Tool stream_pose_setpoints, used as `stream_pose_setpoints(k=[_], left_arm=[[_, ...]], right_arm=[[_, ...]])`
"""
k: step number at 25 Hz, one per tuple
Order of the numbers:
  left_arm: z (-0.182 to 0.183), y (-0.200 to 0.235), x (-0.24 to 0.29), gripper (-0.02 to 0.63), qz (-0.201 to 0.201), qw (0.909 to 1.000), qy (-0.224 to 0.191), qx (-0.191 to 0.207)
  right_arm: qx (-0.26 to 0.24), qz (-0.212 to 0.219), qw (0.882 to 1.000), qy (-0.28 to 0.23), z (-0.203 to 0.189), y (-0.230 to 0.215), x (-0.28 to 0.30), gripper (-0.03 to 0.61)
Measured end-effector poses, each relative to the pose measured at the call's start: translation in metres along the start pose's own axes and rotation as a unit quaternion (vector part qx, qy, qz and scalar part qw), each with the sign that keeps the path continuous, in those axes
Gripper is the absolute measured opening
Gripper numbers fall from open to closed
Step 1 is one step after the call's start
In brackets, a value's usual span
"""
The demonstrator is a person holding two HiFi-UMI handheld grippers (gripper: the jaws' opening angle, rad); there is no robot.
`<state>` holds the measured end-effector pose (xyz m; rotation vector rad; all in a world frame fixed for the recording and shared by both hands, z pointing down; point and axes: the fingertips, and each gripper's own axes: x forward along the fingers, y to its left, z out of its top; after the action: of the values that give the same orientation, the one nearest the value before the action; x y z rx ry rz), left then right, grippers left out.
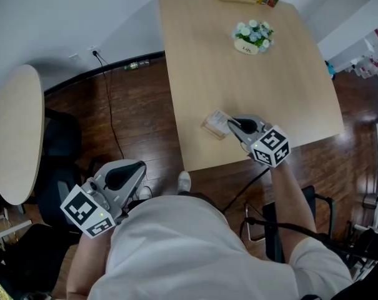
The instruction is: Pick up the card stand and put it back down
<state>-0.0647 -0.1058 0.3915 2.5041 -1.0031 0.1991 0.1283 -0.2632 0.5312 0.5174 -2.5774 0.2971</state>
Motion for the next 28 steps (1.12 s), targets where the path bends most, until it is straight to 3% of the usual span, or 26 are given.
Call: stream_pose_setpoints(k=[15,24,28], left_arm=[[-0.001,0.0,0.002,-0.006,0.01,0.9999,0.011,-0.006],[-0.002,0.003,-0.006,-0.006,0.008,0.9999,0.009,-0.007],[-0.004,0.004,-0.014,-0.006,0.002,0.9999,0.01,-0.005]], right_arm=[[0.005,0.018,1.0,0.015,-0.037,-0.006,0.024,0.02],[0.014,0.021,1.0,-0.003,-0.039,-0.007,0.024,0.021],[0.019,0.01,1.0,-0.004,-0.038,-0.006,0.023,0.093]])
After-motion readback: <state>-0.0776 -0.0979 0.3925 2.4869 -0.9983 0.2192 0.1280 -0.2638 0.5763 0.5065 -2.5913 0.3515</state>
